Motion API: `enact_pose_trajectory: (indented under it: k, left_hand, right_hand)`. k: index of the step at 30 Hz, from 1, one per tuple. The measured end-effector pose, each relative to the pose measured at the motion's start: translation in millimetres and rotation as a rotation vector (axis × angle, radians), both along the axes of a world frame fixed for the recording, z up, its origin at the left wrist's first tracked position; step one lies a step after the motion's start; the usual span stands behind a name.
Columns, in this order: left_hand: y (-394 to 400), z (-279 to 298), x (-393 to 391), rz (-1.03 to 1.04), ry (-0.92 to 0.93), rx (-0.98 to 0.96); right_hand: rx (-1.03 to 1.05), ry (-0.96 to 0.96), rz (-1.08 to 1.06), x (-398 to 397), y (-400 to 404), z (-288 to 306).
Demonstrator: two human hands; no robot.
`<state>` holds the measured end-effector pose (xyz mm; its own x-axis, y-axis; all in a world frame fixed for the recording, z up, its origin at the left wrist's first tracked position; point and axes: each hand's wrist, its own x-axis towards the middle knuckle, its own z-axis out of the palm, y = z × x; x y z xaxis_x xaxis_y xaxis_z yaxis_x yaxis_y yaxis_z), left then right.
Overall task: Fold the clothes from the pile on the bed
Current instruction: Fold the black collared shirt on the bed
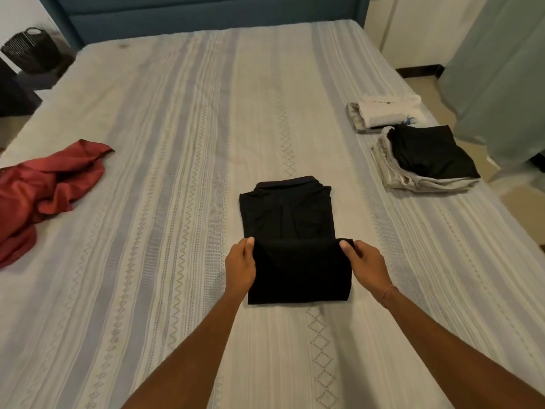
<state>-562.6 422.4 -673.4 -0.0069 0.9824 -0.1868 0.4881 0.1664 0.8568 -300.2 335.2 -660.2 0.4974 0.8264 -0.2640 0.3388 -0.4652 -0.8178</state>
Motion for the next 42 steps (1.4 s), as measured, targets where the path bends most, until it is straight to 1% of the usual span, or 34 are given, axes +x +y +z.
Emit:
enact_pose_trajectory:
  k: [5, 10, 12, 16, 18, 19, 20, 21, 23, 24, 25, 26, 27, 29, 30, 32, 36, 38, 40, 42]
  left_hand:
    - [31, -30, 18, 0.254, -0.183, -0.162]
    - [53, -58, 26, 0.406, -0.22, -0.25]
    - [59, -66, 30, 0.436, -0.194, -0.251]
    - [65, -78, 31, 0.44, -0.042, -0.21]
    - [67, -80, 28, 0.322, 0.1, -0.109]
    - [67, -80, 26, 0.248, 0.206, -0.063]
    - [67, -78, 26, 0.201, 0.329, -0.015]
    - [65, -76, 27, 0.173, 0.454, 0.032]
    - [58, -72, 33, 0.082, 0.61, 0.226]
    - [52, -71, 38, -0.035, 0.661, 0.352]
    - [44, -75, 43, -0.192, 0.695, 0.462]
    - [36, -81, 46, -0.349, 0.716, 0.497]
    - [30, -87, 46, -0.465, 0.736, 0.468]
    - [23, -100, 39, -0.566, 0.766, 0.341]
    - [24, -105, 33, -0.581, 0.779, 0.305]
    - [26, -112, 21, -0.584, 0.803, 0.292]
    - [28, -105, 14, -0.513, 0.794, 0.175]
    - [22, -99, 10, -0.534, 0.785, 0.144]
    - [5, -89, -2, -0.686, 0.779, 0.195]
    - [-17, -86, -20, -0.912, 0.801, 0.268]
  right_hand:
    - [0.004, -0.045, -0.056, 2, 46, -35]
    - [-0.018, -0.101, -0.078, 6, 73, -72]
    - [-0.021, -0.124, -0.085, 7, 81, -87]
    - [-0.071, -0.194, -0.08, 8, 89, -102]
    - [-0.114, -0.24, -0.058, 7, 92, -103]
    - [-0.118, -0.276, -0.053, 6, 92, -103]
    - [-0.103, -0.344, -0.059, 5, 90, -102]
    - [-0.07, -0.451, -0.07, 3, 87, -102]
    - [0.033, -0.664, -0.062, -10, 80, -99]
    - [0.096, -0.726, -0.011, -19, 75, -99]
    - [0.141, -0.759, 0.086, -29, 70, -100]
    - [0.148, -0.766, 0.206, -38, 66, -102]
    - [0.11, -0.761, 0.323, -44, 62, -106]
    - [-0.01, -0.757, 0.464, -45, 58, -118]
    - [-0.066, -0.759, 0.483, -41, 58, -123]
    - [-0.138, -0.769, 0.476, -36, 58, -128]
    - [-0.191, -0.717, 0.451, -36, 54, -124]
    - [-0.201, -0.681, 0.468, -34, 42, -118]
    - [-0.165, -0.671, 0.616, -29, 17, -106]
    - [-0.159, -0.684, 0.805, -20, -12, -103]
